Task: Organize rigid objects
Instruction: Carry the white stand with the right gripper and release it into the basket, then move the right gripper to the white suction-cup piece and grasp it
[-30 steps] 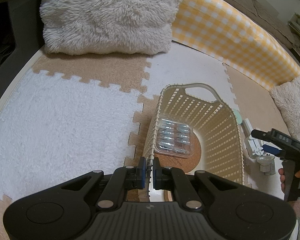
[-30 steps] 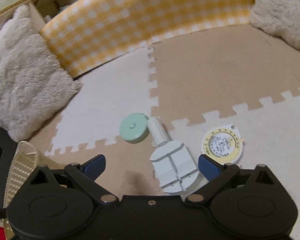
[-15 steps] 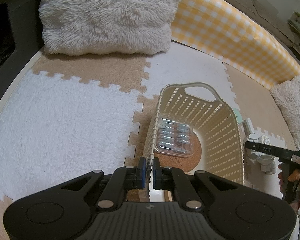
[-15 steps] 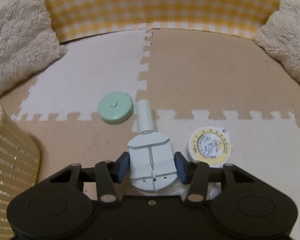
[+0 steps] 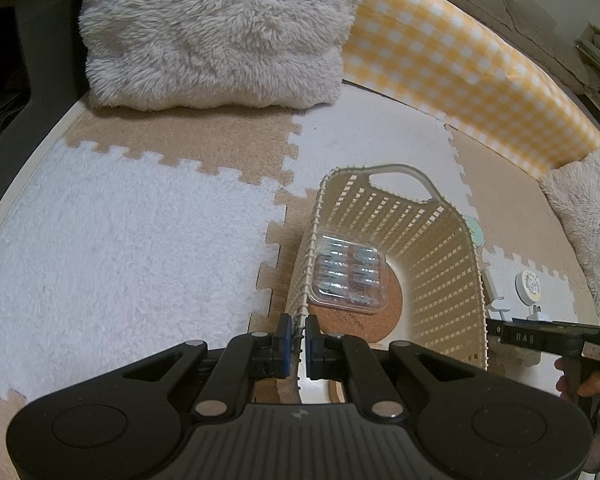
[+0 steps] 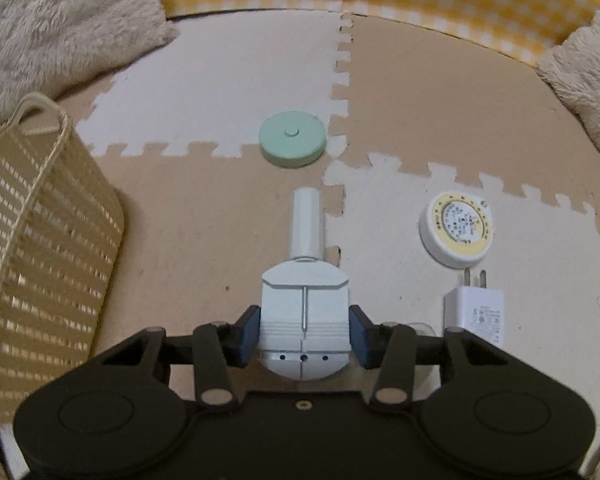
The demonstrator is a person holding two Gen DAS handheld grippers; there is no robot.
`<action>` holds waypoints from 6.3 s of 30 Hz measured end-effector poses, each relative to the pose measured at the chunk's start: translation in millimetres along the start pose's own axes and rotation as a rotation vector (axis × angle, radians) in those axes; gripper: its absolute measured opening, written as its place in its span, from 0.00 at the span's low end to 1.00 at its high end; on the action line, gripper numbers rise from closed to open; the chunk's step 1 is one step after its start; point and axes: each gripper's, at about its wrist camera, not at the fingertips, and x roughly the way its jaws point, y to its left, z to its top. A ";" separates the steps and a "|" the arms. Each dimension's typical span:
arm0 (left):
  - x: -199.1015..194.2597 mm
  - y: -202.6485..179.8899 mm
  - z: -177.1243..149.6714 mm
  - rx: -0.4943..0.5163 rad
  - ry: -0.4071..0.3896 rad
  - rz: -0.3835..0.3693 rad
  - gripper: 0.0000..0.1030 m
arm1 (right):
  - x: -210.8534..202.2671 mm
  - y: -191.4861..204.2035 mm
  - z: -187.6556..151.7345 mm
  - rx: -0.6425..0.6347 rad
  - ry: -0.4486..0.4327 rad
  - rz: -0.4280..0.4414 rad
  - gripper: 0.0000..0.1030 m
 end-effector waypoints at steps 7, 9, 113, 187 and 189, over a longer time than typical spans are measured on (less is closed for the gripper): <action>0.0 0.0 -0.1 0.001 0.000 0.000 0.06 | 4.7 4.6 2.7 -0.025 -0.029 -0.019 0.51; 0.1 0.0 -0.1 0.000 0.000 0.000 0.06 | 4.5 5.0 3.1 -0.025 -0.029 -0.022 0.47; 1.0 3.5 -1.4 -0.003 0.011 -0.013 0.06 | -53.6 177.6 -21.9 -0.090 -0.054 0.404 0.48; 0.2 3.9 -2.4 0.002 0.013 -0.014 0.06 | -47.5 -89.0 -40.7 0.711 -0.046 0.100 0.58; 0.2 4.0 -2.4 0.002 0.012 -0.014 0.06 | -44.6 -88.5 -39.6 0.704 -0.044 0.092 0.58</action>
